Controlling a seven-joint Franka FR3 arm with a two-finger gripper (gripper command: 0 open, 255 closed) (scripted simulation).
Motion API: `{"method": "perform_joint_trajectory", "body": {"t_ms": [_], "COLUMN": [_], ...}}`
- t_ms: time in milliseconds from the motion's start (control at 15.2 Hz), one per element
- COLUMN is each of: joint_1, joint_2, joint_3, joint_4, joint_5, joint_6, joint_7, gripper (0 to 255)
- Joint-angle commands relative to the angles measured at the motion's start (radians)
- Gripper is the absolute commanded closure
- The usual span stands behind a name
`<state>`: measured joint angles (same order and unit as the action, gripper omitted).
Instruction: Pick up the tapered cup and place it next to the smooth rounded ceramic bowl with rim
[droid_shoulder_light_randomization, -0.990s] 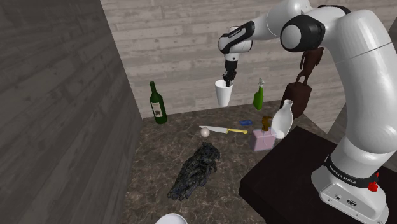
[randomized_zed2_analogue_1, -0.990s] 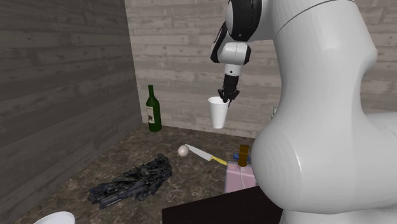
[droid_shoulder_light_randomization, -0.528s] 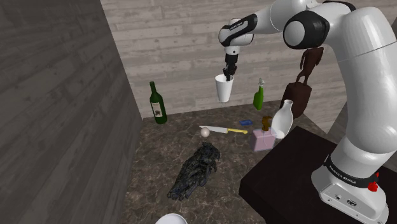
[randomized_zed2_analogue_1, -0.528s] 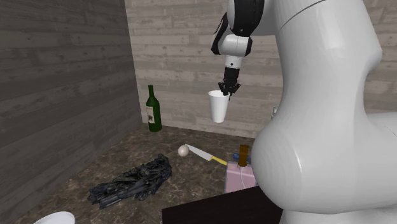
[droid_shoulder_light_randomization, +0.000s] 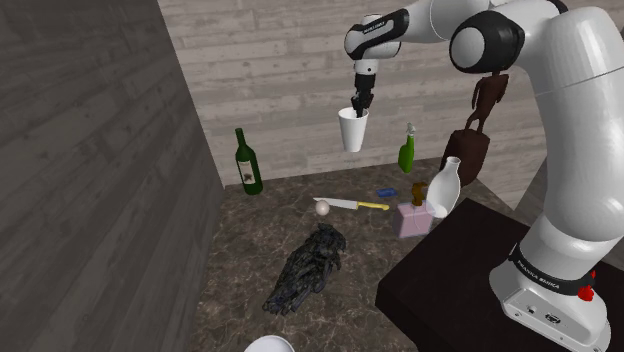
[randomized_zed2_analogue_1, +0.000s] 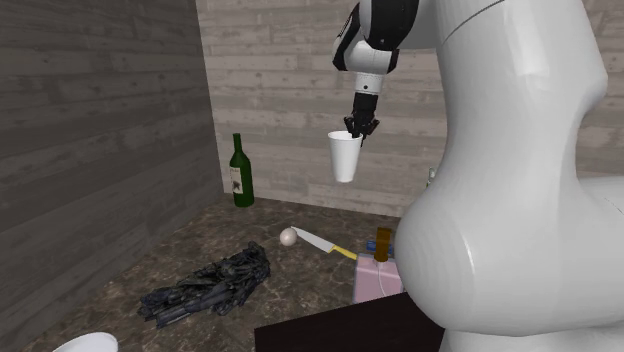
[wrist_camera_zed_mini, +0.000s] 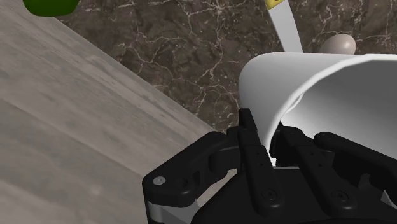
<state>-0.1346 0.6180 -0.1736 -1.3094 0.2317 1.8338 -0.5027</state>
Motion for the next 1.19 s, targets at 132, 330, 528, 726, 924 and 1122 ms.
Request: {"method": "perform_joint_trajectory", "body": {"t_ms": [132,330,528,726,924,1122], "joint_1": [0.016,0.061,0.102,0.138,0.172,0.203], "joint_2": [-0.050,-0.170,-0.277,-0.374,-0.465,-0.550], "joint_3": [-0.001,0.001,0.007,0.018,0.034,0.055], "joint_4": [-0.043,-0.233,-0.393,-0.533,-0.657,-0.769], "joint_5": [-0.006,-0.018,-0.031,-0.043,-0.054,-0.063], "joint_6": [-0.004,0.070,0.131,0.181,0.223,0.259], "joint_7": [0.013,0.040,0.074,0.116,0.162,0.213], "gripper": [255,255,255,255,255,255]}}
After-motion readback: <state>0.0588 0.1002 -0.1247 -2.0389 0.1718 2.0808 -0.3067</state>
